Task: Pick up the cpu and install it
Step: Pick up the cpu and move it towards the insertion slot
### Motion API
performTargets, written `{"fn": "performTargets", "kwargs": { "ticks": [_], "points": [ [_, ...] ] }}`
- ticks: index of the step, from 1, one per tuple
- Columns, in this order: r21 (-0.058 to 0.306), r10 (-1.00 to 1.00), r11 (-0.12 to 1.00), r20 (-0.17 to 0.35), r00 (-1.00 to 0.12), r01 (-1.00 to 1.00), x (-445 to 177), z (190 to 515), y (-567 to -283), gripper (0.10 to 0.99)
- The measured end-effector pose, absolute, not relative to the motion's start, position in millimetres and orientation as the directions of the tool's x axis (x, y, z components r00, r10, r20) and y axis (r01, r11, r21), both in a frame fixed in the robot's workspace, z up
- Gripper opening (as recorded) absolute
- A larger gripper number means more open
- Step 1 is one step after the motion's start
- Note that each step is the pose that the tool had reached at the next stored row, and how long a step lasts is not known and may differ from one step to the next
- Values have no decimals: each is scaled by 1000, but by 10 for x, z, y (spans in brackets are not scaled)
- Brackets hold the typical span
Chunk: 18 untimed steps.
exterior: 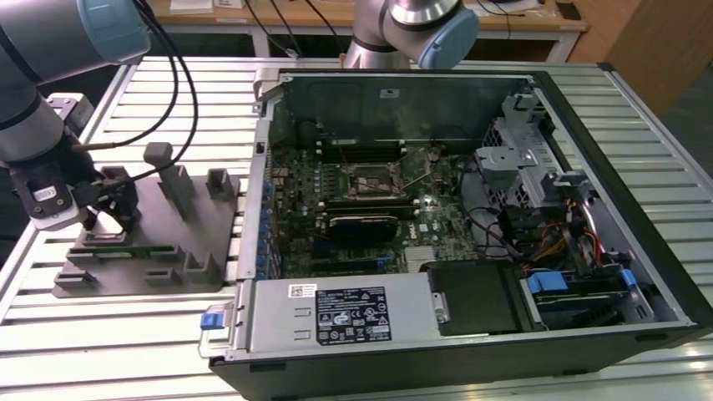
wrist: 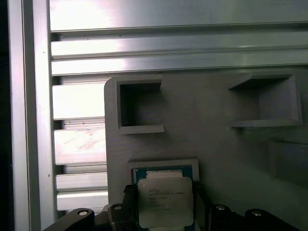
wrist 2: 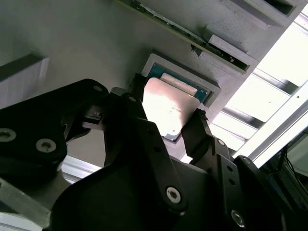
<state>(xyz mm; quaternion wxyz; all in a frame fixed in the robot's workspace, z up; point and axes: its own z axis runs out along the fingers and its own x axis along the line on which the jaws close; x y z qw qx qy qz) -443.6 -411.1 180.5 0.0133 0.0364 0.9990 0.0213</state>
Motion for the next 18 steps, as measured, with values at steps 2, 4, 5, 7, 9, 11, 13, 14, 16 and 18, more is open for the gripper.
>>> {"fn": "performTargets", "kwargs": {
  "ticks": [2,4,5,7,9,11,13,14,16,18],
  "points": [
    [44,73,996,-25,-997,72,-4437,1807,-4111,561],
    [43,73,996,-25,-997,72,-4437,1821,-4111,561],
    [44,73,996,-25,-997,72,-4437,1828,-4111,561],
    [44,73,996,-25,-997,72,-4437,1833,-4111,561],
    [44,73,996,-25,-997,72,-4437,1837,-4111,561],
    [44,73,996,-25,-997,72,-4437,1839,-4111,561],
    [44,73,996,-25,-997,72,-4437,1841,-4111,561],
    [44,73,996,-25,-997,72,-4437,1842,-4111,561],
    [44,73,996,-25,-997,72,-4437,1844,-4111,561],
    [44,73,996,-25,-997,72,-4437,1846,-4111,561]
  ]
}}
